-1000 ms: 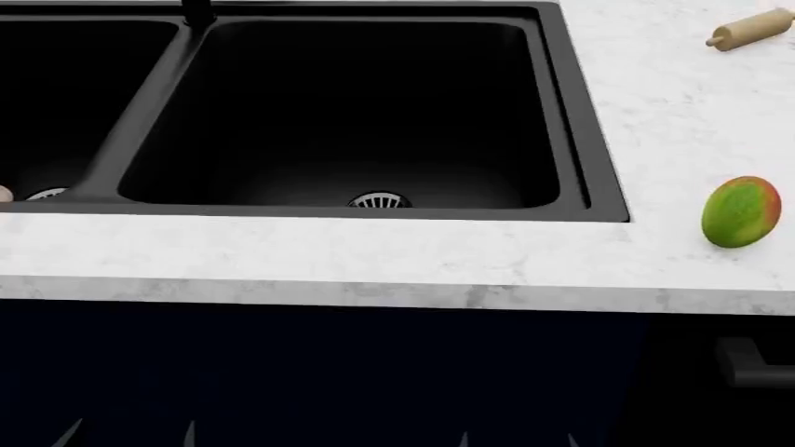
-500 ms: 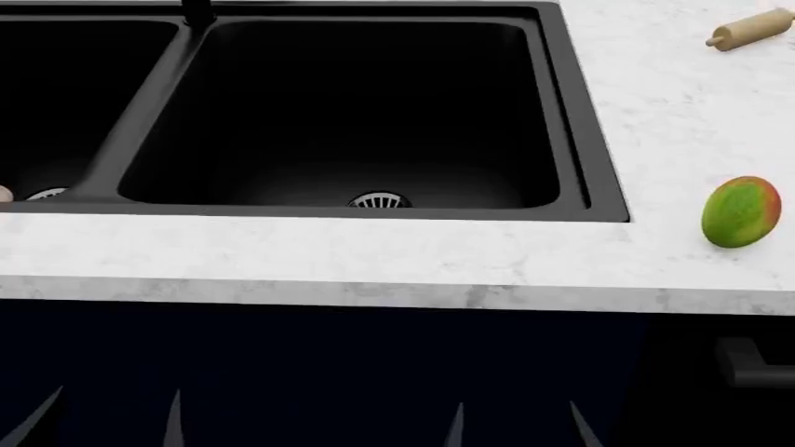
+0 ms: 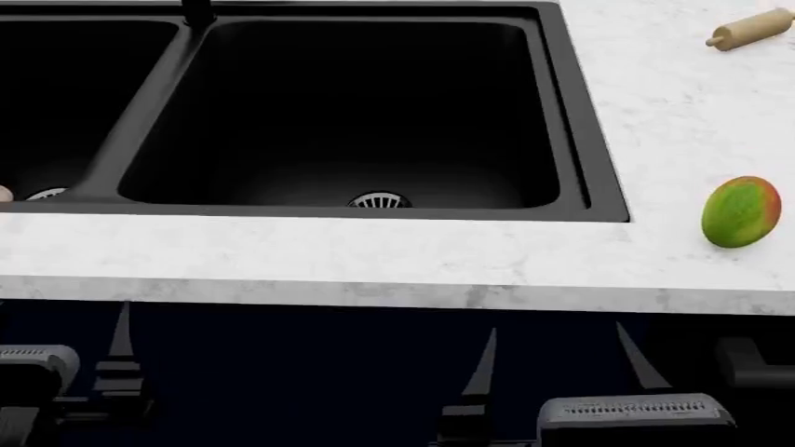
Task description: Pick the mango from the counter and place it in the sink
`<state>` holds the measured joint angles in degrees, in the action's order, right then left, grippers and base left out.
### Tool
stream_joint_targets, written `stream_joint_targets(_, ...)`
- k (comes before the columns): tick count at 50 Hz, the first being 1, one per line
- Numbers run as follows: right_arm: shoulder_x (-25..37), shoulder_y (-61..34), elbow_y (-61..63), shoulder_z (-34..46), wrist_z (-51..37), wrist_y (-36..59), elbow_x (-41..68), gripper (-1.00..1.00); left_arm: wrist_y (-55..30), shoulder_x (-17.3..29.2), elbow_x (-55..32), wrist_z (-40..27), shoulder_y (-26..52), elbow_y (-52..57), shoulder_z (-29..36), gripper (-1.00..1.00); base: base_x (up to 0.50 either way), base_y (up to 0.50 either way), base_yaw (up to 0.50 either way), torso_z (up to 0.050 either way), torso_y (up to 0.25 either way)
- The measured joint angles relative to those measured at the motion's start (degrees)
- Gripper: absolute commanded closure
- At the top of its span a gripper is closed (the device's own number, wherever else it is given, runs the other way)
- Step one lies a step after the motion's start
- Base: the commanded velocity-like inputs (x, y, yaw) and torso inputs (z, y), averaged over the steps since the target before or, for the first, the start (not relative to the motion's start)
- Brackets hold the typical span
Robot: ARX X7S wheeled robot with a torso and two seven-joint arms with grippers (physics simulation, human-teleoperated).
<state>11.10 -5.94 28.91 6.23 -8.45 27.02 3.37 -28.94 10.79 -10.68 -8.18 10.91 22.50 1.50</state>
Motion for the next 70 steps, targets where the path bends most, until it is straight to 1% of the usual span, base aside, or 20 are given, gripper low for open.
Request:
stream_joint_targets(12, 2.9, -7.9, 7.9, -1.9, 0.6, 16.6, 1.1, -1.00, -8.8, 2.7, -3.1, 0.4, 6.8, 2.8, -2.3, -1.00, 0.00, 0.00, 0.00, 0.000, 0.000)
stream_joint_targets(24, 4.0, -16.1, 14.3, -5.4, 2.2, 31.6, 4.3, -1.00, -15.5, 4.9, -5.0, -0.3, 10.9, 5.3, -4.8, -1.00, 0.00, 0.00, 0.00, 0.000, 0.000)
stream_joint_targets(41, 6.1, -28.2, 19.8, -10.3, 4.6, 48.5, 8.1, -1.00, -20.8, 6.7, -7.0, -1.0, 14.3, 7.2, -7.5, -1.00, 0.00, 0.00, 0.00, 0.000, 0.000)
stream_joint_targets(46, 6.1, -30.6, 20.5, -11.6, 5.2, 51.7, 9.0, -1.00, -21.5, 7.0, -7.4, -1.1, 14.8, 7.3, -8.1, -1.00, 0.00, 0.00, 0.00, 0.000, 0.000)
stream_joint_targets(53, 5.8, -32.1, 21.3, -12.9, 6.0, 53.7, 10.1, -1.00, -21.8, 7.2, -7.7, -1.2, 15.1, 7.4, -8.5, -1.00, 0.27, 0.00, 0.00, 0.000, 0.000)
stream_joint_targets(70, 5.0, -32.3, 21.7, -14.8, 6.8, 53.7, 11.4, -1.00, -21.6, 7.2, -8.1, -1.6, 15.0, 7.4, -8.4, -1.00, 0.33, 0.01, 0.00, 0.000, 0.000)
